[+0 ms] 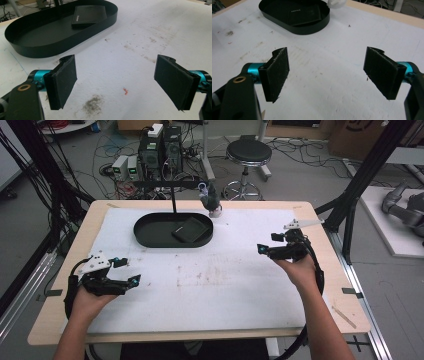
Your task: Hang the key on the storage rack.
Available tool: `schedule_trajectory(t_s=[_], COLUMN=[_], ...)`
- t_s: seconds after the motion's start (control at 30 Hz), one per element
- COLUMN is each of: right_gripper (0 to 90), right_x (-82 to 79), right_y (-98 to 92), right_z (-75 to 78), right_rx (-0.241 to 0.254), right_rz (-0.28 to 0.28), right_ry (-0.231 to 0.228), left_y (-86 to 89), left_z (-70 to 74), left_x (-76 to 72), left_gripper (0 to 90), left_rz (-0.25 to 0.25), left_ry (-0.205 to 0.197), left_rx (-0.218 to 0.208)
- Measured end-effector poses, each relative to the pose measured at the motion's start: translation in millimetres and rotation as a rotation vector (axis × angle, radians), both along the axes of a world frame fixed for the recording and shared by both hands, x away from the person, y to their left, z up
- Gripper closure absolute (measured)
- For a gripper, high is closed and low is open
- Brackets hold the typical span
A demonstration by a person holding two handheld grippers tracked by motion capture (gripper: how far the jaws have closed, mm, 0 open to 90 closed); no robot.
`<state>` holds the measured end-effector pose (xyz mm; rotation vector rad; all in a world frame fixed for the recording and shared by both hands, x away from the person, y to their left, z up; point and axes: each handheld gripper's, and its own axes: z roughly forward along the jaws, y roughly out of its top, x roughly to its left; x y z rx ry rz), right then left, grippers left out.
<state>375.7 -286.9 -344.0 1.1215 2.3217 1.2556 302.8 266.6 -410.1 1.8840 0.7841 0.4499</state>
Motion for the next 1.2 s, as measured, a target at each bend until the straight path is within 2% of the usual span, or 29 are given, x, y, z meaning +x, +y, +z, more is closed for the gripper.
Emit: schedule_trajectory(t_s=[0.23,0.47,0.57,0.77,0.9,1.03,1.2], right_gripper=[21.2,20.4,19.4,18.2,18.2,18.2,18.2], right_x=[-20.6,-30.7,-35.2,-36.6,-38.9,-37.4,-36.1], right_y=[-9.5,-16.8,-16.1,-13.9,-15.1,-18.1,-20.0], right_z=[-29.6,-57.1,-66.8,-69.3,-69.7,-75.6,-75.6], right_rx=[-0.016,0.040,0.040,-0.014,-0.018,-0.042,-0.035], right_rz=[-0.006,-0.019,-0.030,-0.050,-0.046,-0.054,-0.060], right_ry=[0.019,0.030,0.013,-0.005,-0.014,0.003,0.005], left_y=[-3.1,-4.3,-5.7,-5.5,-6.4,-9.3,-11.0], left_z=[-2.4,-4.6,-4.9,-4.9,-4.4,-5.5,-8.8], left_x=[1.8,3.5,3.8,3.9,3.9,4.4,5.4], left_gripper=[18.2,18.2,18.2,18.2,18.2,18.2,18.2], left_rz=[-0.005,-0.004,-0.006,-0.004,-0.004,-0.012,-0.021], left_ry=[0.007,0.011,0.015,0.015,0.011,0.014,0.022], left_rx=[-0.004,-0.003,-0.004,-0.003,0.000,0.006,0.013])
